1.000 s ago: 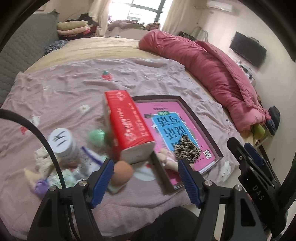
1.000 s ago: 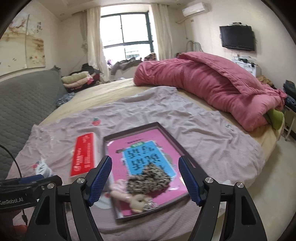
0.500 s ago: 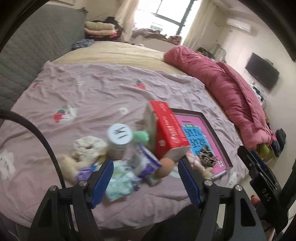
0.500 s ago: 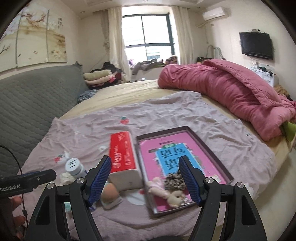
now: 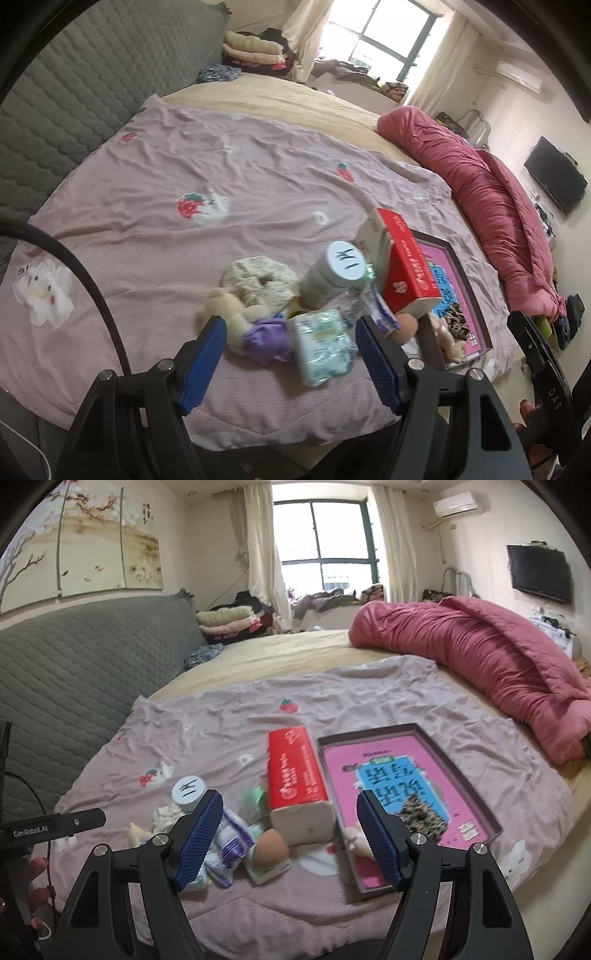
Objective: Organize soft objects
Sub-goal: 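Withdraw both open tools from the tray back toward the pile, then grasp the cream teddy bear with the left tool while the right tool grasps the beige makeup sponge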
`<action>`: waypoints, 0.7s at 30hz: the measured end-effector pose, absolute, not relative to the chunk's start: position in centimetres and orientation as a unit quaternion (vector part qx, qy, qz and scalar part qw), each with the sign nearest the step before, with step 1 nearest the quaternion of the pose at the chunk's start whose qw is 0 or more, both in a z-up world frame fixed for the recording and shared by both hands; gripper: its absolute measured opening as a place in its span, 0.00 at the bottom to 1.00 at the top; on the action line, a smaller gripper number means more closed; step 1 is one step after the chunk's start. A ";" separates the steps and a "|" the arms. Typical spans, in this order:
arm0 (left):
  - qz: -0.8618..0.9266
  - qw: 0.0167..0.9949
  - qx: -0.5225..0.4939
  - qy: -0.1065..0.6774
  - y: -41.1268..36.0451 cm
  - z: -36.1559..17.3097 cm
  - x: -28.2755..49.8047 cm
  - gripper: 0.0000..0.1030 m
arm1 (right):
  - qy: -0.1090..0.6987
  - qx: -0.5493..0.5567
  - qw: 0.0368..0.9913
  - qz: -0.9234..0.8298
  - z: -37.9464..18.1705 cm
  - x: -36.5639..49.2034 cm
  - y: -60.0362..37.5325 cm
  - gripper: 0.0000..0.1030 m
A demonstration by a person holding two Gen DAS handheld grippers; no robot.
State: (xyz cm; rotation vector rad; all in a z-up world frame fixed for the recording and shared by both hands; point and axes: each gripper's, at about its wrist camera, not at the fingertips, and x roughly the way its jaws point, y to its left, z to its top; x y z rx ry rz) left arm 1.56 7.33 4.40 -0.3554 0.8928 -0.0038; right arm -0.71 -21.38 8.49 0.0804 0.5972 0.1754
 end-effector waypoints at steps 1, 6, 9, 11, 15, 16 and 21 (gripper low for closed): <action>0.002 0.885 -0.174 0.431 7.7 4.1 1.5 0.70 | 0.297 0.034 0.950 0.088 8.2 -0.7 -20.9 0.74; 0.014 0.877 -0.186 0.443 9.2 2.5 1.5 0.70 | 0.322 0.024 0.941 0.105 6.5 -0.3 -19.3 0.74; 0.017 0.872 -0.192 0.450 9.6 1.3 1.7 0.70 | 0.338 0.018 0.935 0.103 5.1 0.2 -18.7 0.74; 0.020 0.867 -0.194 0.458 9.8 0.4 1.9 0.70 | 0.348 0.012 0.932 0.099 4.1 0.6 -18.5 0.74; 0.016 0.855 -0.221 0.469 10.4 -1.6 2.5 0.70 | 0.364 0.011 0.926 0.099 2.7 1.2 -18.5 0.74; 0.015 0.851 -0.230 0.473 10.6 -2.2 2.6 0.70 | 0.366 0.008 0.925 0.098 2.3 1.3 -18.4 0.74; 0.012 0.840 -0.251 0.482 10.8 -3.9 2.9 0.70 | 0.374 0.007 0.922 0.095 1.3 1.9 -18.4 0.74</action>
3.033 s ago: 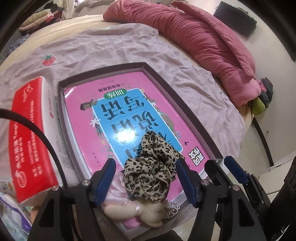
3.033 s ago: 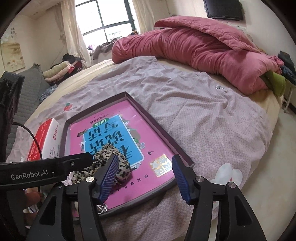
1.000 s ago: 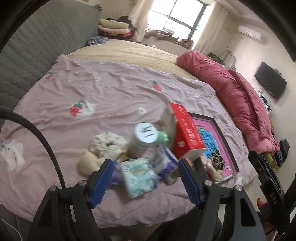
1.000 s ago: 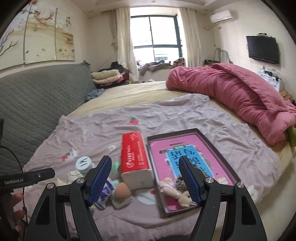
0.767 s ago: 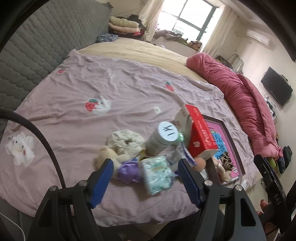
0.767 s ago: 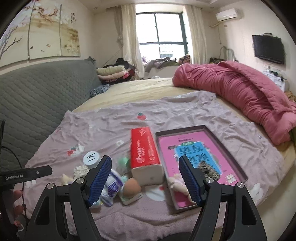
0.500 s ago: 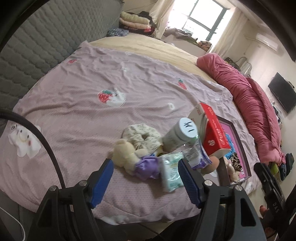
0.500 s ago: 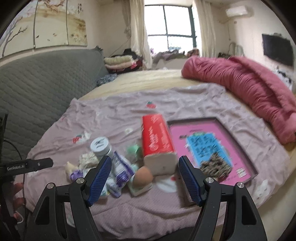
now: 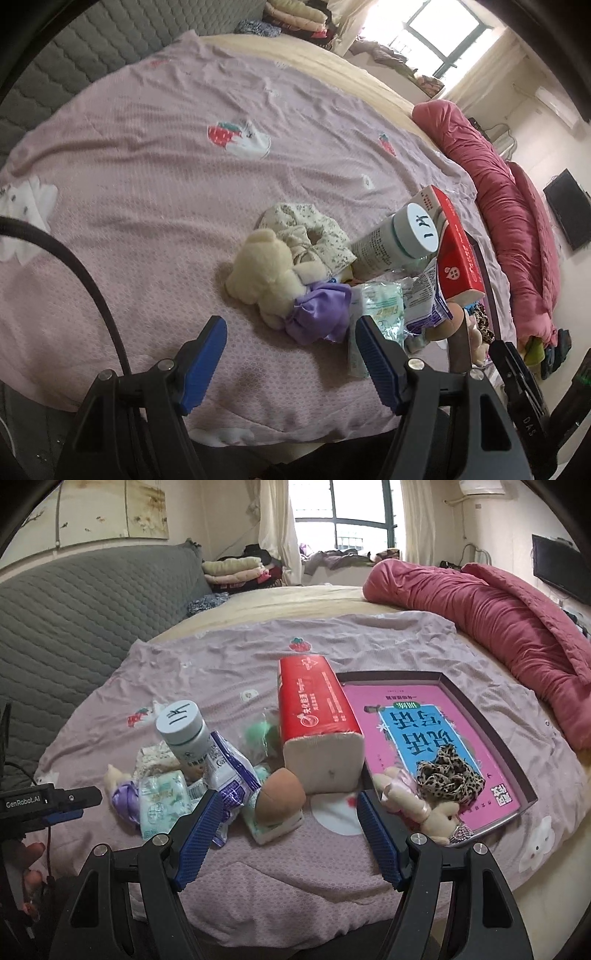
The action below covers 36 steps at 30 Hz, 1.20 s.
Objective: Organize soft objects
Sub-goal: 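Grasp the cream teddy bear with the left tool while the right tool grasps the beige makeup sponge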
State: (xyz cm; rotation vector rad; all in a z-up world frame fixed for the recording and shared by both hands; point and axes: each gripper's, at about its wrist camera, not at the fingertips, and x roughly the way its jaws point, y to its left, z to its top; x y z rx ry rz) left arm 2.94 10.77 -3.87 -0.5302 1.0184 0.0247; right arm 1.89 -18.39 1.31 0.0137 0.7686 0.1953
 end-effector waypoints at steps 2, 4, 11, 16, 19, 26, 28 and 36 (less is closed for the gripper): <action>0.011 0.838 -0.255 0.482 10.7 -4.2 3.2 0.70 | 0.377 0.008 0.921 0.095 0.9 2.2 -18.4 0.74; 0.010 0.836 -0.264 0.480 10.7 -4.5 3.6 0.70 | 0.380 0.008 0.920 0.094 0.5 2.4 -18.4 0.74; 0.018 0.824 -0.295 0.483 11.0 -5.9 5.2 0.70 | 0.392 0.008 0.915 0.092 -0.8 3.3 -18.5 0.74; 0.021 0.805 -0.326 0.496 11.5 -7.6 6.3 0.70 | 0.393 0.007 0.915 0.091 -1.4 3.9 -18.5 0.74; 0.018 0.796 -0.342 0.499 11.9 -8.4 6.7 0.70 | 0.401 0.018 0.912 0.090 -2.1 4.4 -18.6 0.74; 0.008 0.791 -0.359 0.496 12.4 -9.8 7.4 0.70 | 0.412 0.034 0.907 0.085 -3.0 5.8 -19.1 0.74; 0.006 0.792 -0.360 0.494 12.4 -10.0 7.6 0.70 | 0.414 0.033 0.905 0.087 -3.3 6.2 -19.0 0.74; -0.009 0.795 -0.364 0.485 12.7 -10.3 7.6 0.70 | 0.427 0.049 0.897 0.100 -5.1 7.4 -18.8 0.74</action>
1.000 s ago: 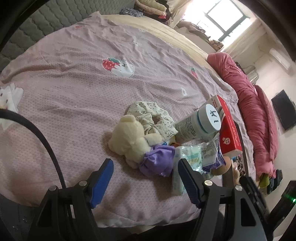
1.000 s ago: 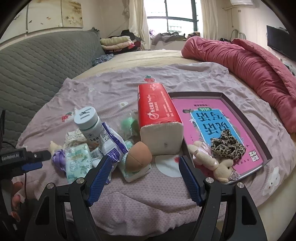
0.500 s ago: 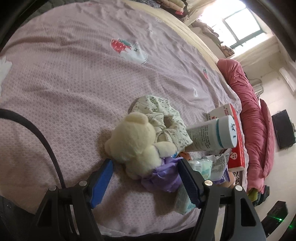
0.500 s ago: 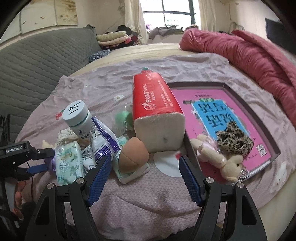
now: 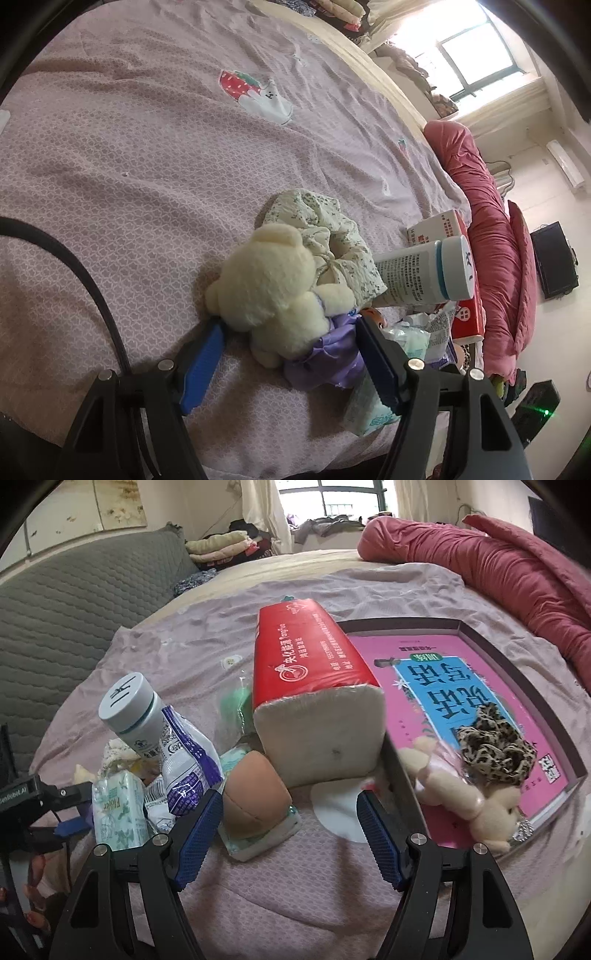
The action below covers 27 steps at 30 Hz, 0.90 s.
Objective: Organize soft objects
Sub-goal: 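Grasp the cream teddy bear with the left tool while the right tool grasps the beige makeup sponge, then lift and carry the teddy bear and sponge toward the tray with both tools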
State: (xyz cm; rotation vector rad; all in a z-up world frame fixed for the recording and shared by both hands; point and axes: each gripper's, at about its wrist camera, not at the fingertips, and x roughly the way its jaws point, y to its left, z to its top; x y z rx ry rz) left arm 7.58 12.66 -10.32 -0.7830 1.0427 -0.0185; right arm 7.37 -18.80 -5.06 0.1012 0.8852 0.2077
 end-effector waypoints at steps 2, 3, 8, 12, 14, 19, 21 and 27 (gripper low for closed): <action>-0.011 0.796 -0.365 0.484 12.7 -10.4 7.5 0.70 | 0.425 0.048 0.897 0.106 -5.1 7.5 -18.6 0.74; -0.012 0.796 -0.366 0.483 12.8 -10.5 7.5 0.70 | 0.425 0.049 0.897 0.109 -5.2 7.6 -18.5 0.74; -0.017 0.793 -0.377 0.478 13.1 -10.7 7.3 0.69 | 0.424 0.064 0.894 0.132 -5.6 8.1 -18.2 0.62; -0.020 0.792 -0.381 0.476 13.2 -10.8 7.2 0.66 | 0.419 0.066 0.893 0.150 -5.5 8.1 -17.6 0.46; -0.021 0.792 -0.382 0.476 13.2 -10.9 7.2 0.65 | 0.411 0.053 0.896 0.158 -5.2 7.9 -17.1 0.40; -0.027 0.787 -0.394 0.474 13.6 -11.0 7.0 0.61 | 0.412 0.068 0.894 0.164 -5.3 7.7 -17.5 0.38; -0.030 0.786 -0.398 0.473 13.7 -11.0 6.9 0.59 | 0.409 0.068 0.895 0.165 -5.1 7.7 -17.8 0.38; -0.036 0.785 -0.403 0.470 13.9 -10.9 6.6 0.56 | 0.402 0.068 0.898 0.165 -4.6 7.2 -18.2 0.38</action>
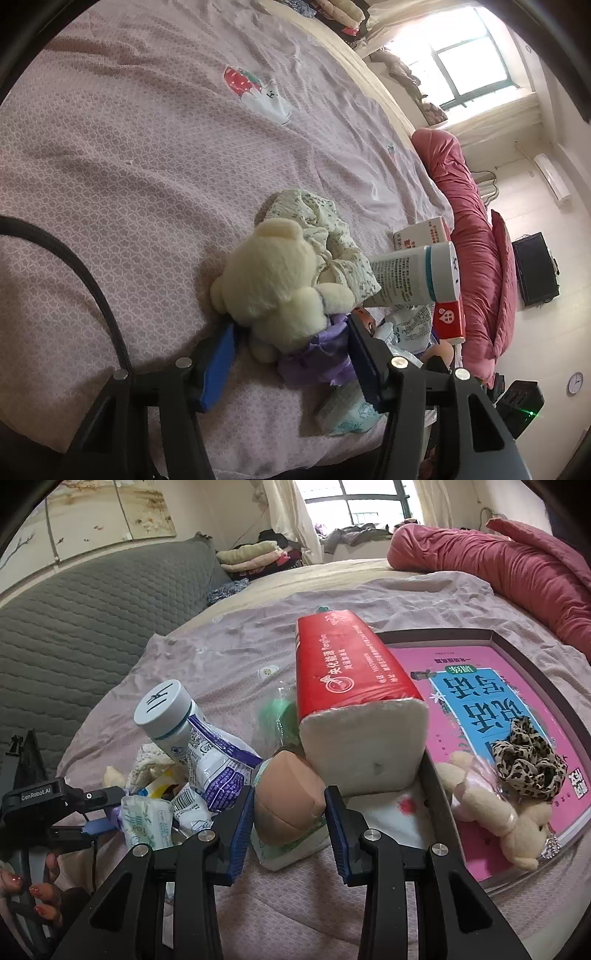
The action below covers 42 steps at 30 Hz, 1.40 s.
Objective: Organize soft objects
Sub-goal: 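Lift and carry the teddy bear and sponge toward the tray with both tools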
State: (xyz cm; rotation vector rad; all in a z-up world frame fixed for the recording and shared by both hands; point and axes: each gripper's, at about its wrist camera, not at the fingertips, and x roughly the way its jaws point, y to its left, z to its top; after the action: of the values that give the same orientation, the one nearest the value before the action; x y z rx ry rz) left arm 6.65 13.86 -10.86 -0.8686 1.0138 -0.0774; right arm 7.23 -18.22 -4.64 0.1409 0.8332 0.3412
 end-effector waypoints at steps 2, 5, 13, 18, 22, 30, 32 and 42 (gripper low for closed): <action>-0.034 0.788 -0.396 0.471 13.7 -10.6 6.6 0.55 | 0.399 0.065 0.900 0.163 -4.5 7.1 -18.3 0.38; -0.033 0.798 -0.378 0.468 13.2 -9.8 6.5 0.53 | 0.397 0.062 0.901 0.161 -4.3 6.9 -18.5 0.38; -0.027 0.830 -0.326 0.452 12.2 -7.0 5.0 0.47 | 0.386 0.061 0.907 0.155 -3.5 6.3 -19.4 0.38; -0.030 0.839 -0.306 0.448 11.4 -6.0 4.5 0.47 | 0.381 0.064 0.909 0.154 -3.0 6.0 -19.8 0.38; -0.028 0.850 -0.288 0.440 10.6 -4.8 3.8 0.47 | 0.371 0.062 0.913 0.158 -2.3 5.5 -20.0 0.38; -0.030 0.883 -0.238 0.403 7.9 -0.1 2.0 0.47 | 0.346 0.062 0.923 0.157 -0.2 4.2 -20.7 0.38; -0.037 0.890 -0.224 0.396 6.9 1.0 1.7 0.47 | 0.341 0.068 0.924 0.158 0.2 4.0 -21.1 0.38; -0.062 0.900 -0.181 0.392 2.1 3.4 1.2 0.47 | 0.312 0.086 0.933 0.156 2.2 2.7 -22.8 0.38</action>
State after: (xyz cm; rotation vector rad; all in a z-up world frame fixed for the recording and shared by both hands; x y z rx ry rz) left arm 1.22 2.07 3.41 -0.3745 0.8121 -0.1279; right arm 2.65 -22.81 2.24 0.1752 0.6386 0.3191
